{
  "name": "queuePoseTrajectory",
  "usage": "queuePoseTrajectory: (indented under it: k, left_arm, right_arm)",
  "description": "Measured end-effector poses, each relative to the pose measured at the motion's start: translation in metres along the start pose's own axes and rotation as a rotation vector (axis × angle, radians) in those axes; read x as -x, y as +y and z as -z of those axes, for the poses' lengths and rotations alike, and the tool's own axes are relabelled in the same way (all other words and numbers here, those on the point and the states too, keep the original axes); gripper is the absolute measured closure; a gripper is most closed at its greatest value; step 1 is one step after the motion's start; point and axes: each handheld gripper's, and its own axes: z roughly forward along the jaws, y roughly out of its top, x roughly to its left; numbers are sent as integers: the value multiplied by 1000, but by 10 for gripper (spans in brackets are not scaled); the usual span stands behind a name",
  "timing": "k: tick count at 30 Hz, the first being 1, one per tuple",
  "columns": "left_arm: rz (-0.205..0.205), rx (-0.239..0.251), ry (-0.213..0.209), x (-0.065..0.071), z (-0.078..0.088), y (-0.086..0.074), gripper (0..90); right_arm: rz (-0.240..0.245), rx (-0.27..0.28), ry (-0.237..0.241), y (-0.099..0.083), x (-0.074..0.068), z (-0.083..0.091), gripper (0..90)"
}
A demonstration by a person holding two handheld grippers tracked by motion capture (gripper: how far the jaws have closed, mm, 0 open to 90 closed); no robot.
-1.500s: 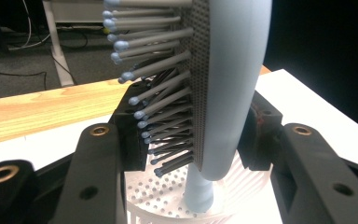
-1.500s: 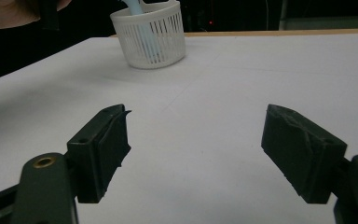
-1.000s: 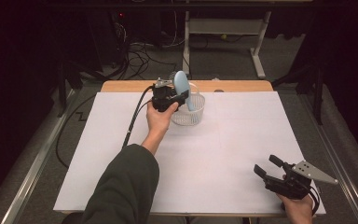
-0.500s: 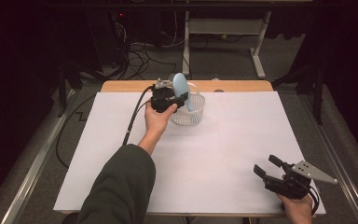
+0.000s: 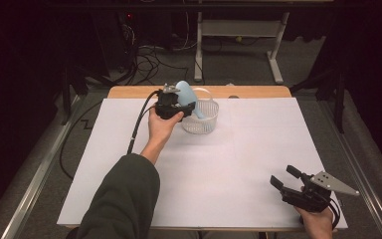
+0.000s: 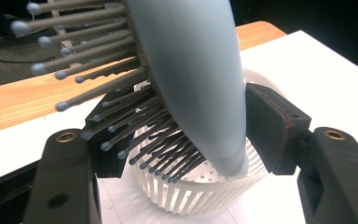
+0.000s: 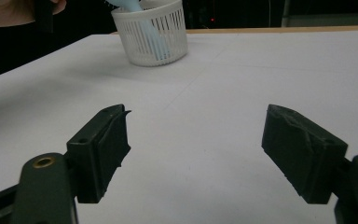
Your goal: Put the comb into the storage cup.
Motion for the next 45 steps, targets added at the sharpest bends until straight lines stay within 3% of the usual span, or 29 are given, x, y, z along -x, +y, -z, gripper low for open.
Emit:
queuePoseTrajectory:
  k: [10,22,45]
  left_arm:
    - [-19,-25,26,-2,1,-1,328]
    - [10,-33,33,-11,3,-7,300]
    - [24,-35,48,-20,13,-17,315]
  right_arm:
    - [3,3,2,0,1,1,233]
    - [1,3,1,0,0,0,233]
    - [2,1,2,0,0,0,233]
